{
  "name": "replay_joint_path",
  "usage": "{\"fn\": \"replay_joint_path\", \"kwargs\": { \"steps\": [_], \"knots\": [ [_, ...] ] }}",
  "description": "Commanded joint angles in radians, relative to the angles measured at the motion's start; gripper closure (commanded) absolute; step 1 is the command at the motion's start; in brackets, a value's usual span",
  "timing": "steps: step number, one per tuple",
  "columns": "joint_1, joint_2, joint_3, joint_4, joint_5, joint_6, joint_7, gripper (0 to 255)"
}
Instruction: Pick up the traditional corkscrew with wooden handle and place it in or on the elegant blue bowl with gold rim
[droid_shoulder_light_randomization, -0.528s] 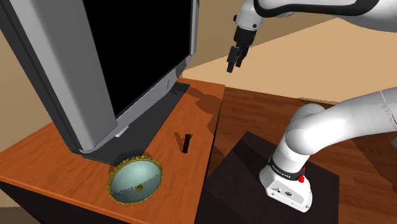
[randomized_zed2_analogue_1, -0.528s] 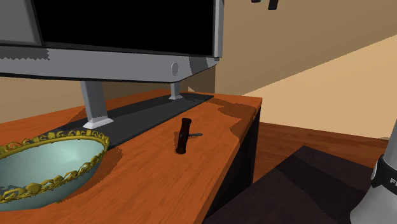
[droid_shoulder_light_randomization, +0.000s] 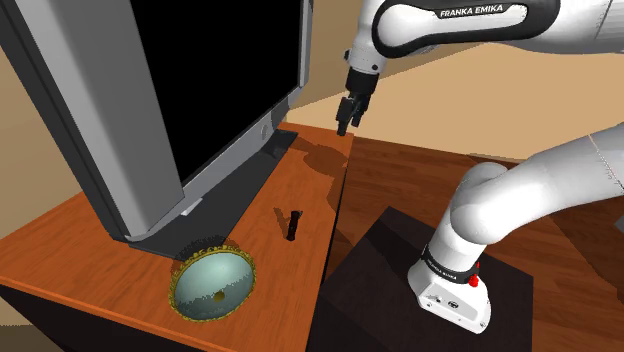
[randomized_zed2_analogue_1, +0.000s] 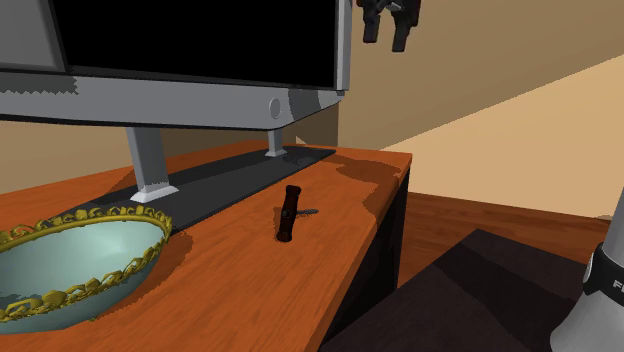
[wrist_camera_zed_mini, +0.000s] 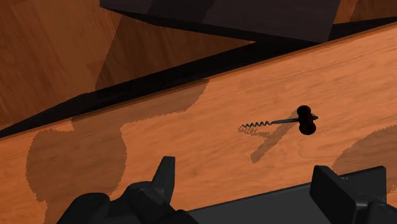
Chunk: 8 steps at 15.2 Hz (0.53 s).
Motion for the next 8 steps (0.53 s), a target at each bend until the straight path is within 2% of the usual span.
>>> {"fn": "replay_joint_path", "kwargs": {
  "steps": [1, 8],
  "knots": [
    [0.016, 0.025, 0.013, -0.04, 0.024, 0.054, 0.012, 0],
    [0.081, 0.179, 0.063, -0.103, 0.113, 0.238, 0.046, 0]
  ]
}}
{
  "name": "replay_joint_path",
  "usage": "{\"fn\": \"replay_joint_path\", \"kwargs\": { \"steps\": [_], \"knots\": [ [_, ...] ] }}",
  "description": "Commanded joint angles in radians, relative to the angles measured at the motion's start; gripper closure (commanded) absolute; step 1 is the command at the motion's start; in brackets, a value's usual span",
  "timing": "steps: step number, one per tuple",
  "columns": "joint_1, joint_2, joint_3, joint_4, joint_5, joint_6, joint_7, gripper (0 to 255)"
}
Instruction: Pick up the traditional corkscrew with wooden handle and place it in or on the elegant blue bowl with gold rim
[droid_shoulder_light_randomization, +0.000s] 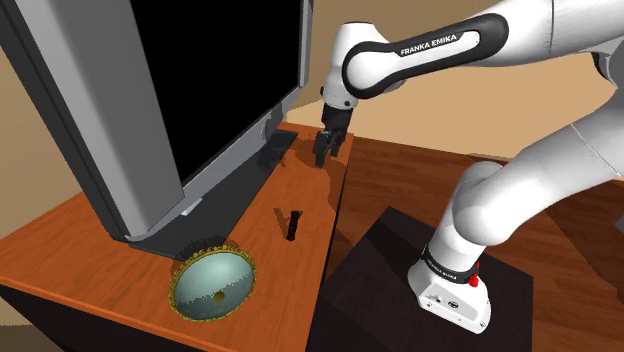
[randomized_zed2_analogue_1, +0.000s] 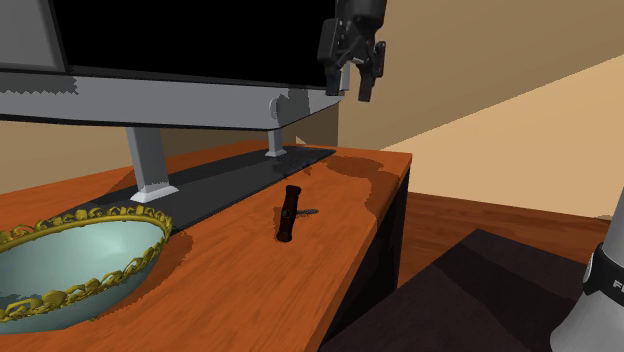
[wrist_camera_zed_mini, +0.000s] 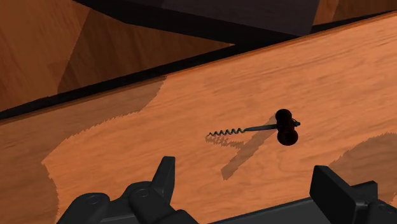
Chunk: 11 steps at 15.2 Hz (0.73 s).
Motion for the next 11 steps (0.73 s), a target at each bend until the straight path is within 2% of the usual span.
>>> {"fn": "replay_joint_path", "kwargs": {
  "steps": [1, 10, 11],
  "knots": [
    [0.022, 0.056, 0.017, -0.007, 0.029, 0.056, 0.011, 0],
    [0.115, 0.332, 0.081, 0.006, 0.161, 0.285, 0.019, 0],
    [0.117, 0.339, 0.082, 0.008, 0.165, 0.29, 0.019, 0]
  ]
}}
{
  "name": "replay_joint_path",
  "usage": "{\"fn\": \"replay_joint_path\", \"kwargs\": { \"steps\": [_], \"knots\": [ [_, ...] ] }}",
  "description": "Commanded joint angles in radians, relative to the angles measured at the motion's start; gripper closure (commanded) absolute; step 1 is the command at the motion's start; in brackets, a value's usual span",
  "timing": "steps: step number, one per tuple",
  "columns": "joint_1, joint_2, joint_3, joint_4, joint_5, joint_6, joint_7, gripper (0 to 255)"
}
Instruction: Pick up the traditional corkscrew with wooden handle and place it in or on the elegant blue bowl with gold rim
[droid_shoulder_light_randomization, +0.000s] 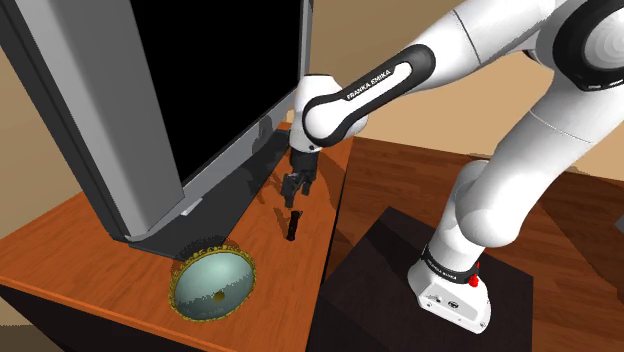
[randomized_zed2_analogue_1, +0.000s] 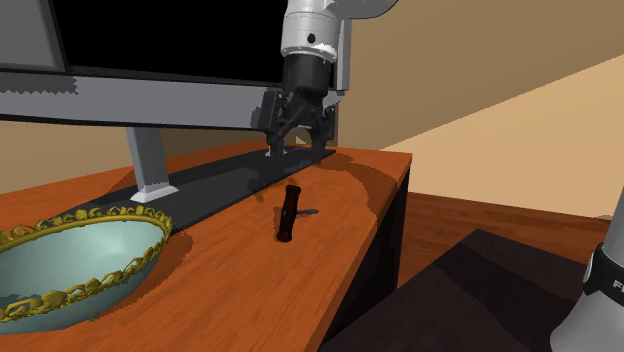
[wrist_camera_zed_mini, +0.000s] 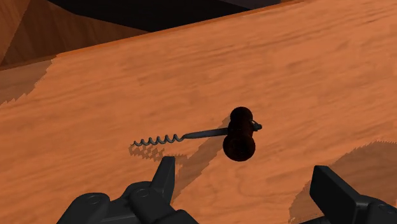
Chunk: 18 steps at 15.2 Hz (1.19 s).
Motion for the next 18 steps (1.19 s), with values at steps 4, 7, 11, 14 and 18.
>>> {"fn": "replay_joint_path", "kwargs": {
  "steps": [4, 7, 11, 14, 18],
  "knots": [
    [0.013, 0.063, 0.01, -0.013, 0.023, 0.076, -0.01, 0],
    [0.02, 0.105, 0.016, -0.025, 0.037, 0.131, -0.018, 0],
    [0.02, 0.105, 0.016, -0.025, 0.037, 0.131, -0.018, 0],
    [0.02, 0.105, 0.016, -0.025, 0.037, 0.131, -0.018, 0],
    [0.02, 0.105, 0.016, -0.025, 0.037, 0.13, -0.018, 255]
  ]
}}
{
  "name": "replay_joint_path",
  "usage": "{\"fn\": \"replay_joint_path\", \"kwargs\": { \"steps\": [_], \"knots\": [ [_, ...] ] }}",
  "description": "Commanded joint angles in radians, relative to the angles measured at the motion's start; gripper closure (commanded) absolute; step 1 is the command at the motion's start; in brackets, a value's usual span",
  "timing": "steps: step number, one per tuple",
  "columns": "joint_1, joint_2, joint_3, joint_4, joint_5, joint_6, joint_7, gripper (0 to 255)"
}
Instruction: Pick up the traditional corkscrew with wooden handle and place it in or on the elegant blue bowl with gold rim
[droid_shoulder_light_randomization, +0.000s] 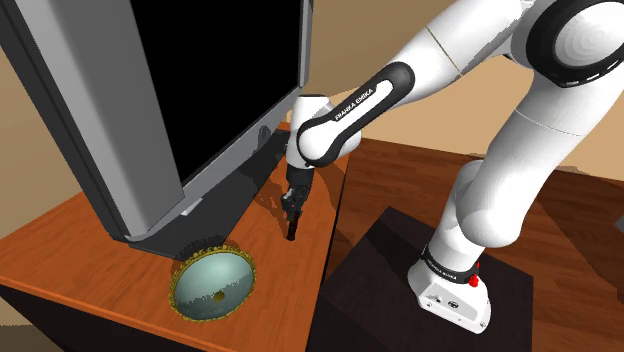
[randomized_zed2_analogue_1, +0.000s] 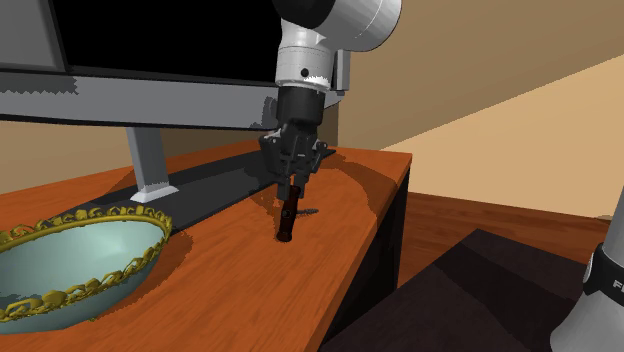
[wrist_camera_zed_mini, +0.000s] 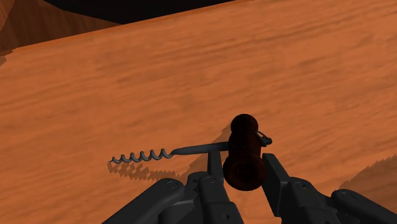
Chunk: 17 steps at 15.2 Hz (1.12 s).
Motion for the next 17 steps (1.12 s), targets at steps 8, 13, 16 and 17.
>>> {"fn": "replay_joint_path", "kwargs": {
  "steps": [8, 13, 16, 17],
  "knots": [
    [-0.001, -0.012, 0.0, 0.004, -0.004, -0.015, 0.004, 255],
    [-0.006, -0.067, -0.003, 0.025, -0.021, -0.091, 0.025, 255],
    [-0.009, -0.097, -0.004, 0.042, -0.029, -0.136, 0.036, 255],
    [-0.01, -0.106, -0.005, 0.047, -0.032, -0.151, 0.039, 255]
  ]
}}
